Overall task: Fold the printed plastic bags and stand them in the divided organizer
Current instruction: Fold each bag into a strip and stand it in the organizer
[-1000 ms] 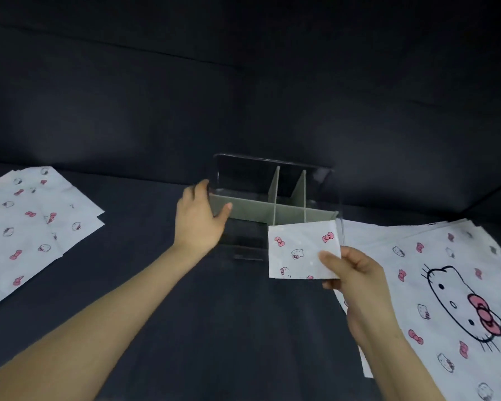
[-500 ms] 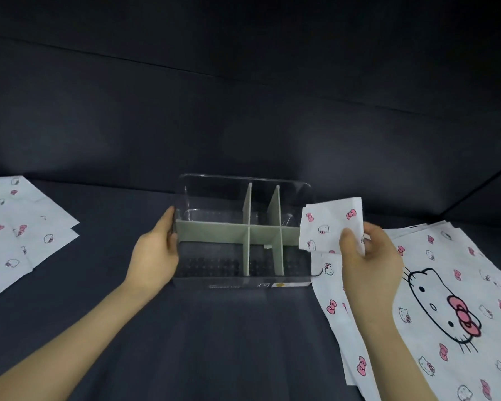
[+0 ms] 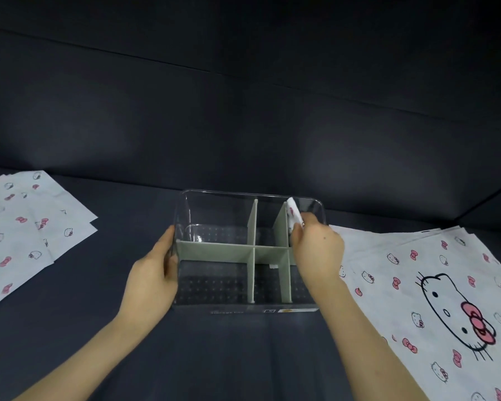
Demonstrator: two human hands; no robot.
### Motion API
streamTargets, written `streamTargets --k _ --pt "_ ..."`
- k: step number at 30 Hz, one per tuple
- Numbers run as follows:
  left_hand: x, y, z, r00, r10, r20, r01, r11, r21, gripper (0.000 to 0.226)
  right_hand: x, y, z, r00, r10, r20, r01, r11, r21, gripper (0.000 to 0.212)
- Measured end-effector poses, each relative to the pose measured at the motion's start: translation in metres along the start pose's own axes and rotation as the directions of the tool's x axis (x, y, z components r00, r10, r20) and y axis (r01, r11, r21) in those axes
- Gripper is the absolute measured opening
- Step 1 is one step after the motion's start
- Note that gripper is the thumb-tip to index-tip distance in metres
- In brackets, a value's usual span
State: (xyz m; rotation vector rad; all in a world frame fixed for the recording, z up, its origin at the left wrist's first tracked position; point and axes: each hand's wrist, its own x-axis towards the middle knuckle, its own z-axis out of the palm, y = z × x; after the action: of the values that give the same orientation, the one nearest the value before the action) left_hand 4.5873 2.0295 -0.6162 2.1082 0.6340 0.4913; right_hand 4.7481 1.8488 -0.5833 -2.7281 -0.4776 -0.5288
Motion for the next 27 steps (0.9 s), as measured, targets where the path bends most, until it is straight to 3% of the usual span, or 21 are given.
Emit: streamTargets --k 2,4,5,8,10,14,18,21,27 --pt "-0.001 -0.002 0.001 1.000 0.000 -0.003 0.000 1.000 -0.005 0.054 -0.005 0.001 0.006 0.988 -0.008 0.151 0.020 0.997 -0.075 0.017" --pt "-0.001 -0.003 0.001 1.000 0.005 0.000 -0.005 1.000 -0.003 0.054 -0.007 0.003 0.009 0.978 -0.018 0.207 0.042 0.993 -0.112 0.028" --pt "-0.001 -0.003 0.001 1.000 0.009 0.001 -0.009 1.000 0.000 0.054 -0.009 0.004 0.009 0.980 -0.029 0.197 0.053 0.992 -0.115 0.024" --pt "0.000 -0.003 0.001 1.000 0.011 -0.002 -0.011 1.000 0.009 0.054 -0.009 0.006 0.018 0.997 -0.056 -0.047 0.048 0.986 -0.158 0.011" --pt "0.000 -0.004 0.001 1.000 0.015 0.004 -0.015 1.000 0.007 0.054 -0.009 0.008 0.022 0.996 -0.067 -0.058 0.057 0.985 -0.165 0.016" --pt "0.000 -0.007 0.000 1.000 0.007 0.025 -0.007 1.000 0.010 0.055 -0.014 0.010 0.026 0.996 -0.076 0.050 0.078 0.996 -0.053 0.029" --pt "0.000 -0.008 -0.004 0.999 0.004 0.046 -0.002 0.999 -0.045 0.053 -0.019 0.016 0.023 0.996 -0.080 -0.026 0.078 0.995 -0.067 0.048" --pt "0.000 -0.007 -0.010 0.997 0.015 0.078 -0.007 0.995 -0.097 0.053 -0.024 0.018 0.016 0.994 -0.084 -0.068 0.080 0.995 -0.060 0.051" --pt "-0.003 -0.028 -0.044 0.997 0.070 -0.034 -0.065 0.988 0.141 0.043 -0.043 -0.010 -0.002 0.968 -0.176 -0.178 0.158 0.981 -0.108 0.041"
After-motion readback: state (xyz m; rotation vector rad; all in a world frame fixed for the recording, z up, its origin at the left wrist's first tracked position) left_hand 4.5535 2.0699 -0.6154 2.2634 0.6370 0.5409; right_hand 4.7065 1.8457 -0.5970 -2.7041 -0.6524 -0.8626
